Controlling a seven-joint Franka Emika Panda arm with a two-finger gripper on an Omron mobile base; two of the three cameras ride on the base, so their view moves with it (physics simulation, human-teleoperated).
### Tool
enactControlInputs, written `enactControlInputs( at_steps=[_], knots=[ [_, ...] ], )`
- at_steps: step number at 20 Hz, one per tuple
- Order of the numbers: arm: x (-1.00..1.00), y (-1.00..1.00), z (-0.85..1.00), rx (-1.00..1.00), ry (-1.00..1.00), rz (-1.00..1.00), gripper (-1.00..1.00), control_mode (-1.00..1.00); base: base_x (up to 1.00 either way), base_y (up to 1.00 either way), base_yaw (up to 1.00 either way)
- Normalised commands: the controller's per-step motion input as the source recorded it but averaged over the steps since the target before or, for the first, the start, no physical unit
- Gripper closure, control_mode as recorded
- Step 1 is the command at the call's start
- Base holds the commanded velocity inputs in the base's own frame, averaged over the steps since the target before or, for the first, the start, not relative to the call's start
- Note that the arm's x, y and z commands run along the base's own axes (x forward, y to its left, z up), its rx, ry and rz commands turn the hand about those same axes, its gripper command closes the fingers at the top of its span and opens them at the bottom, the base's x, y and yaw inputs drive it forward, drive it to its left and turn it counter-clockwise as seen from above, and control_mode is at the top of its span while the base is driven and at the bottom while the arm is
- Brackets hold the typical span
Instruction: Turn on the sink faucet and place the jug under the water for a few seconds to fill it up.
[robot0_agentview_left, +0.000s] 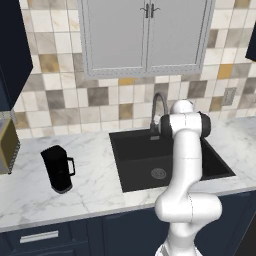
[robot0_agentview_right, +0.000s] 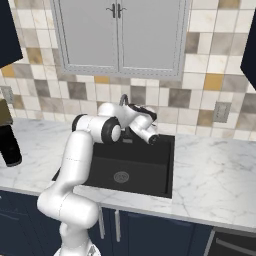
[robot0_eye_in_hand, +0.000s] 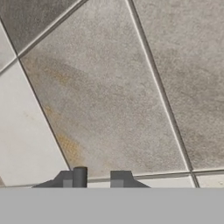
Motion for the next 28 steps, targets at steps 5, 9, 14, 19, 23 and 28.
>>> enactControlInputs(
  at_steps=[5, 9, 14, 19, 23, 28],
  knots=[
    [0.25, -1.00, -0.90, 0.08, 0.07, 0.00, 1.00, -1.00, 0.00, 0.00, 0.00],
    [0.26, -1.00, -0.93, 0.09, 0.12, 0.00, 1.00, -1.00, 0.00, 0.00, 0.00],
    [0.28, -1.00, -0.96, 0.09, 0.17, 0.00, 1.00, -1.00, 0.00, 0.00, 0.00],
    [0.26, -1.00, -1.00, 0.10, 0.19, 0.00, 1.00, -1.00, 0.00, 0.00, 0.00],
    [0.22, -1.00, -1.00, 0.11, 0.19, 0.00, 1.00, -1.00, 0.00, 0.00, 0.00],
    [0.17, -1.00, -1.00, 0.11, 0.18, 0.00, 1.00, -1.00, 0.00, 0.00, 0.00]
  ],
)
